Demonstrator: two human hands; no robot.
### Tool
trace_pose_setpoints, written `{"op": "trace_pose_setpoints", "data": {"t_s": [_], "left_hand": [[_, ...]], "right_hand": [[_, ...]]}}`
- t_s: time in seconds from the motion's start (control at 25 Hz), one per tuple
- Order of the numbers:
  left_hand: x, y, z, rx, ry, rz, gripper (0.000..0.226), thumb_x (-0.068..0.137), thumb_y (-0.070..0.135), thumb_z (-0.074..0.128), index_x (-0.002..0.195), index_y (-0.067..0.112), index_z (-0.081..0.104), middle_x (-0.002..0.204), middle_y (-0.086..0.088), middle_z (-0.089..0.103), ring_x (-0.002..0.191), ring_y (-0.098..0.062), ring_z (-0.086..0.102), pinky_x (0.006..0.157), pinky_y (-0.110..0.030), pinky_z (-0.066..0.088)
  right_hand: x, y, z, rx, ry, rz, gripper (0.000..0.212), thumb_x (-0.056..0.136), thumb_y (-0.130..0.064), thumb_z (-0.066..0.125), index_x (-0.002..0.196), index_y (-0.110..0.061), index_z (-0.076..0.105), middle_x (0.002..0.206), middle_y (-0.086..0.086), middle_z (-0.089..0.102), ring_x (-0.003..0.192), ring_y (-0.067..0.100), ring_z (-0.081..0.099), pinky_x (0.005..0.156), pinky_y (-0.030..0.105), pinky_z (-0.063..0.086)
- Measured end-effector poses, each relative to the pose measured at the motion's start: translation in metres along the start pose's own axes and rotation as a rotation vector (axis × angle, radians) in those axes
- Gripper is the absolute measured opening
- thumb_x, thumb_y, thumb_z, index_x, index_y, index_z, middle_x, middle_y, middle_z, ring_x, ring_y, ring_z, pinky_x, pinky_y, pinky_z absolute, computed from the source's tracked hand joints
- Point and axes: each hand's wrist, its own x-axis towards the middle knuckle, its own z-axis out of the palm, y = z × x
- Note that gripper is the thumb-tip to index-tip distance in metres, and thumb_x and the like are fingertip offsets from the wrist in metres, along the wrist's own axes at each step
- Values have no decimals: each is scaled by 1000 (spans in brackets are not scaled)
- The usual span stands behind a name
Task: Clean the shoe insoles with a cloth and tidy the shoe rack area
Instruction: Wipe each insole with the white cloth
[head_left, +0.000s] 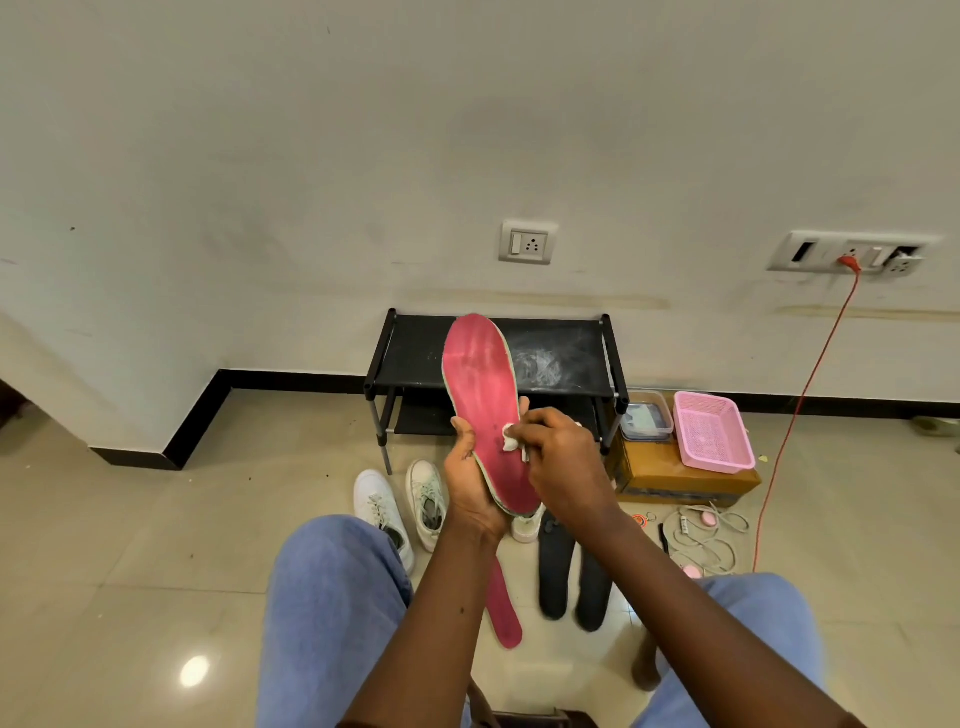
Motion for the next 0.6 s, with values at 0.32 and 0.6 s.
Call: {"op": "trace_pose_setpoints", "data": {"t_s": [0.32,0.6], "left_hand": [[7,5,-11,-100,82,93,60,94,57,31,117,9,58,101,-9,70,80,-24,71,71,-32,58],[7,3,-7,15,59,81,61,94,57,28,116,9,58,96,-10,68,77,-24,68,69,-33,57]], "right_hand": [[-37,0,2,4,-65,-98,20,71,3,59,77,-6,75,80,7,70,71,19,66,66,16,48],[12,0,-42,115,-380,285,41,77,10,50,96,-18,74,101,-3,66,89,15,61,72,20,47]]}}
